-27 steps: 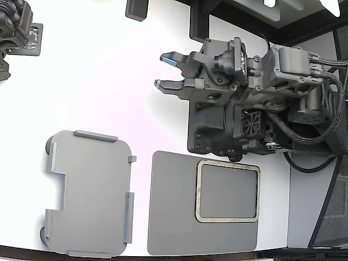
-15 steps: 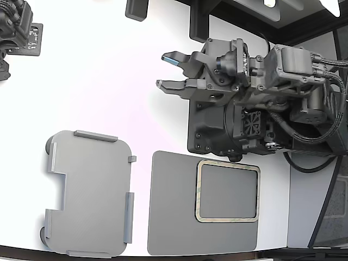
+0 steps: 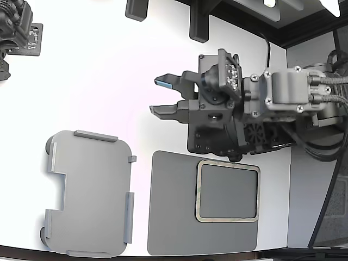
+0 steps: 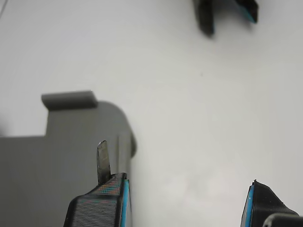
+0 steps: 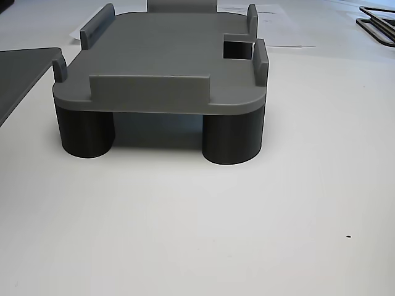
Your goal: Move top rectangular frame to the holder.
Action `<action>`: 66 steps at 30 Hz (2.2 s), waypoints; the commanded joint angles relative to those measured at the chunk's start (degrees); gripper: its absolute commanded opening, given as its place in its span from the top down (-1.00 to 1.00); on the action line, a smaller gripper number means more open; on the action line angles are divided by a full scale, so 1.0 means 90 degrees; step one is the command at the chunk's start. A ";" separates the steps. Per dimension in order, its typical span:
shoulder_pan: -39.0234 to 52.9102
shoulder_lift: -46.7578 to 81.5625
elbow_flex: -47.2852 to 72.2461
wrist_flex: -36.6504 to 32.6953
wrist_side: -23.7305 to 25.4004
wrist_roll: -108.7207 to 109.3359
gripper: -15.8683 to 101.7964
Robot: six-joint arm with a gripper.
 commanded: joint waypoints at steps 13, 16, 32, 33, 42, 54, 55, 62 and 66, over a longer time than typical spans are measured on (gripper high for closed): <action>0.4131 -0.2617 -0.2129 0.2549 0.1504 0.4043 -0.97; 0.4854 -0.3525 -0.2803 0.3398 0.1592 0.4883 -0.97; 0.6689 -0.4062 -0.2930 0.3428 0.0303 0.7139 -0.97; 0.6855 -0.4111 -0.2939 0.3398 0.0332 0.7383 -0.97; 0.7559 -0.4434 -0.2656 0.2793 -0.0342 0.8271 -0.97; 0.7646 -0.4570 -0.2051 0.2344 -0.0762 0.8643 -0.97; 0.7646 -0.4648 -0.2041 0.2334 -0.0752 0.8652 -0.97; 0.7646 -0.4912 -0.1973 0.2295 -0.0850 0.8555 -0.93; 0.7646 -0.5098 -0.1963 0.2305 -0.0889 0.8516 -0.88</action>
